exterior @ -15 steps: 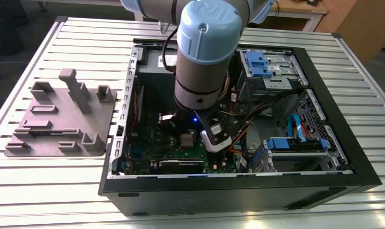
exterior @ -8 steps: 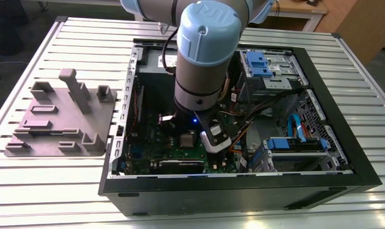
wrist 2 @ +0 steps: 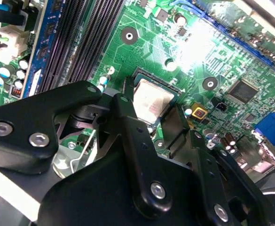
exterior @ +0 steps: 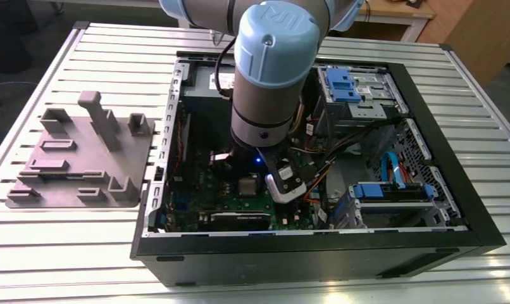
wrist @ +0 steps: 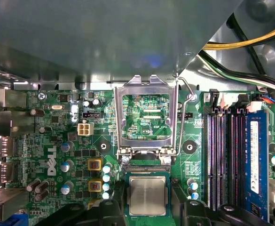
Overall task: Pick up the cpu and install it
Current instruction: 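Place the cpu into insertion slot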
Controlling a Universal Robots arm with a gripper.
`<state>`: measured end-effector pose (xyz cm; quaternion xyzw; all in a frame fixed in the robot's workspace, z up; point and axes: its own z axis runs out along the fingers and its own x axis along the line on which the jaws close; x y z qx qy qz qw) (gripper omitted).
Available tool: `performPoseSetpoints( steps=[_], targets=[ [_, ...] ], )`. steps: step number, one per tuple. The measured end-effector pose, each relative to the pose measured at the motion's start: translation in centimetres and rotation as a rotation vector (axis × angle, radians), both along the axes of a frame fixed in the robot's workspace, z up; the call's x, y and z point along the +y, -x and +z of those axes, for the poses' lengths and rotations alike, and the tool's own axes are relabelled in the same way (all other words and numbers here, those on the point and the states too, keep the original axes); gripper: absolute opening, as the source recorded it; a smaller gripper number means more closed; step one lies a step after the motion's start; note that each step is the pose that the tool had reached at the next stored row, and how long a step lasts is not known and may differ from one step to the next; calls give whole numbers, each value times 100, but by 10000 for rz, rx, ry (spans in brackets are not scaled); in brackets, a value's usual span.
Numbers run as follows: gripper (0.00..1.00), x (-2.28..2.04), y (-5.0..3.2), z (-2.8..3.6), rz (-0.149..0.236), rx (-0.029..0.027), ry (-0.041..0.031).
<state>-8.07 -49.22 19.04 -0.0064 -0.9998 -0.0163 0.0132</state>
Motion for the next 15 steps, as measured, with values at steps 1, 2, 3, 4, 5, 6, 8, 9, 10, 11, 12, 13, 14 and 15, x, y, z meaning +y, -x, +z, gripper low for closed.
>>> performPoseSetpoints(
  steps=[1, 2, 3, 4, 5, 6, 8, 9, 10, 11, 12, 13, 14, 15],
  targets=[
    [49, 0, 0, 0, 0, -1, -1],
    [55, 0, 0, -1, 0, 0, 0],
    [55, 0, 0, -1, 0, 0, 0],
    [55, 0, 0, -1, 0, -1, -1],
    [55, 0, 0, -1, 0, 0, 0],
    [55, 0, 0, -1, 0, 0, 0],
    [55, 0, 0, -1, 0, 0, 0],
    [55, 0, 0, -1, 0, -1, -1],
    [55, 0, 1, -1, 0, 0, -1],
    [55, 0, 1, -1, 0, -1, -1],
    [53, 0, 1, -2, 0, -3, -1],
    [53, 0, 0, -2, 1, -3, -1],
    [47, 0, 0, -2, 1, -1, -2],
    [47, 0, 1, -1, 0, -1, -1]
  ],
)
